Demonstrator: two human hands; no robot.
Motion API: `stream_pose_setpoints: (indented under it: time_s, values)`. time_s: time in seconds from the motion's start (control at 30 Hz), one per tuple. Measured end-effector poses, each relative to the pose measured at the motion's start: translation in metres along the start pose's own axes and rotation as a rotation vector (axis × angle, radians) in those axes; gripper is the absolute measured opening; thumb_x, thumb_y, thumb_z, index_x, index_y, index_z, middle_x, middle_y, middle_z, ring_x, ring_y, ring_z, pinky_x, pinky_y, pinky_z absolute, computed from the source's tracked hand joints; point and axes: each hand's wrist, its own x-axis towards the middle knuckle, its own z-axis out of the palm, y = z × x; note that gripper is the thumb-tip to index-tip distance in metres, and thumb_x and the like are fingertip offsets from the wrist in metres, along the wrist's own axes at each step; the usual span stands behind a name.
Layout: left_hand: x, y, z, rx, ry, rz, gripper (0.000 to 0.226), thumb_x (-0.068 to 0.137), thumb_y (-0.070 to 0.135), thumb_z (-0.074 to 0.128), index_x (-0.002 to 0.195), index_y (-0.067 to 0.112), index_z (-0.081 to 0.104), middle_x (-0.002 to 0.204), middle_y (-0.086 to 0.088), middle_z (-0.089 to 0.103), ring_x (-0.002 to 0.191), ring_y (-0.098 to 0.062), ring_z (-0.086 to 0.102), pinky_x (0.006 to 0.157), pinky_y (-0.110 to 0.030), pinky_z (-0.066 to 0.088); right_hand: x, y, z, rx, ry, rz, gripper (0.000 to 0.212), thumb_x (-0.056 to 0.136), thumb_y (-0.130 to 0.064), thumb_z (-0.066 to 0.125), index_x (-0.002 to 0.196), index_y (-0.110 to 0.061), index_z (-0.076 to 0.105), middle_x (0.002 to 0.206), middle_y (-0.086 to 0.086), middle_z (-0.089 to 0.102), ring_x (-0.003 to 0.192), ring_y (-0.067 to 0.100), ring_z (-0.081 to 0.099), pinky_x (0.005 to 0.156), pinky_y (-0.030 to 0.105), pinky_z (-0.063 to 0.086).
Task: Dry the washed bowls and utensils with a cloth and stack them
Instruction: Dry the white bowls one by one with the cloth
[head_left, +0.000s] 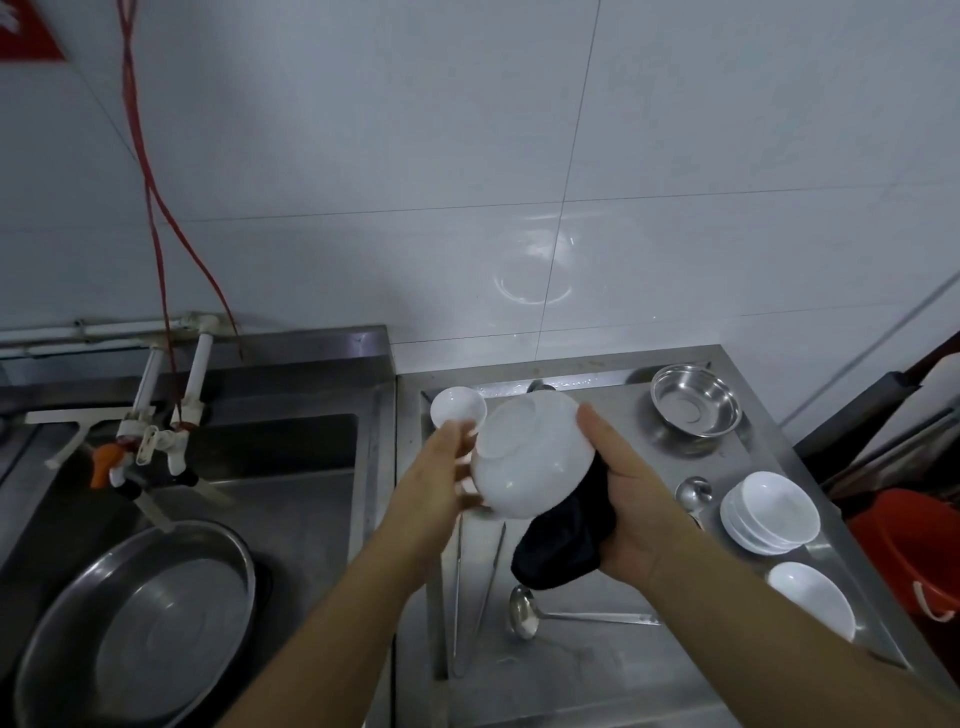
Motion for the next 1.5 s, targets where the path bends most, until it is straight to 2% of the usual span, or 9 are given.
stream_pose_setpoints:
  time_s: [0.1,0.33,0.47,0.63,0.8,0.93,1.1,1.3,1.5]
  values:
    - [-0.007,-0.009,0.007,-0.318,-0.063,-0.271,0.046,0.109,0.041,0.040,0.123,0.010,0.070,0.104,-0.009,0.070,0.085,-0.022,0.062,0.076,-0.035,0.052,0.002,-0.003,-0.002,0.065,-0.004,-0.043,0.055,0.100,-0.056,0.049,0.123,-0.013,0.074,0.098,0.013,0.079,0.073,0.025,0.077,0.056,0.033,0.061]
    - [-0.016,0.005,0.016,-0.898,-0.133,-0.240,0.042,0.094,0.025,0.062,0.127,0.002,0.073,0.127,-0.018,0.072,0.106,-0.028,0.070,0.087,-0.033,0.062,0.004,0.008,-0.008,0.025,0.014,-0.112,0.053,0.088,-0.058,0.054,0.104,-0.018,0.085,0.099,0.011,0.080,0.075,0.021,0.077,0.062,0.032,0.062]
    - [-0.015,0.018,0.015,-0.965,-0.068,-0.136,0.048,0.094,0.025,0.060,0.136,0.002,0.065,0.131,-0.016,0.072,0.110,-0.024,0.074,0.090,-0.032,0.063,0.012,0.016,-0.008,-0.044,0.129,-0.032,0.065,0.095,-0.070,0.049,0.122,-0.017,0.076,0.115,0.014,0.079,0.093,0.026,0.079,0.080,0.040,0.058]
    - [-0.010,0.034,0.004,-0.823,0.044,0.038,0.041,0.093,0.024,0.060,0.130,0.008,0.064,0.125,-0.013,0.075,0.110,-0.025,0.075,0.086,-0.035,0.065,0.025,0.024,-0.014,-0.151,0.367,-0.011,0.055,0.094,-0.061,0.067,0.116,-0.012,0.076,0.101,0.015,0.080,0.078,0.031,0.075,0.066,0.038,0.056]
    - [-0.011,0.033,-0.004,-0.243,0.093,0.104,0.020,0.105,0.019,0.058,0.095,0.022,0.076,0.106,-0.003,0.076,0.104,-0.030,0.072,0.093,-0.046,0.062,0.021,-0.005,0.003,-0.213,0.340,-0.473,0.020,0.102,-0.046,0.064,0.108,-0.031,0.075,0.102,-0.008,0.080,0.100,0.020,0.076,0.087,0.045,0.063]
    - [-0.019,0.033,0.003,-0.003,-0.022,0.186,0.024,0.098,0.042,0.062,0.100,0.020,0.072,0.107,-0.013,0.072,0.106,-0.045,0.066,0.096,-0.069,0.054,0.003,-0.019,0.033,-0.522,0.086,-0.912,0.016,0.104,-0.036,0.059,0.115,-0.027,0.066,0.094,-0.022,0.072,0.090,-0.001,0.070,0.075,0.021,0.057]
    - [-0.030,0.036,0.007,-0.111,-0.144,0.211,0.030,0.108,0.006,0.047,0.131,0.014,0.064,0.119,-0.012,0.076,0.113,-0.032,0.073,0.095,-0.043,0.061,0.018,-0.011,0.014,-1.351,-0.214,-1.374,0.040,0.098,-0.037,0.065,0.132,-0.015,0.064,0.130,-0.006,0.064,0.122,0.015,0.060,0.105,0.036,0.048]
    - [-0.041,0.032,0.004,-0.085,-0.236,0.284,0.021,0.099,0.028,0.059,0.110,0.015,0.069,0.113,-0.018,0.070,0.106,-0.043,0.066,0.092,-0.054,0.058,0.027,-0.027,0.022,-0.985,-0.022,-0.902,0.025,0.096,-0.040,0.061,0.120,-0.042,0.066,0.105,-0.019,0.073,0.098,0.003,0.068,0.086,0.027,0.055]
    - [-0.043,0.038,0.006,-0.026,-0.227,0.375,0.024,0.093,0.044,0.059,0.103,0.024,0.068,0.106,-0.011,0.067,0.102,-0.041,0.064,0.089,-0.057,0.057,0.029,-0.038,0.029,-0.295,0.051,-0.394,0.024,0.106,-0.035,0.058,0.120,-0.025,0.075,0.112,0.003,0.080,0.100,0.022,0.076,0.080,0.036,0.057]
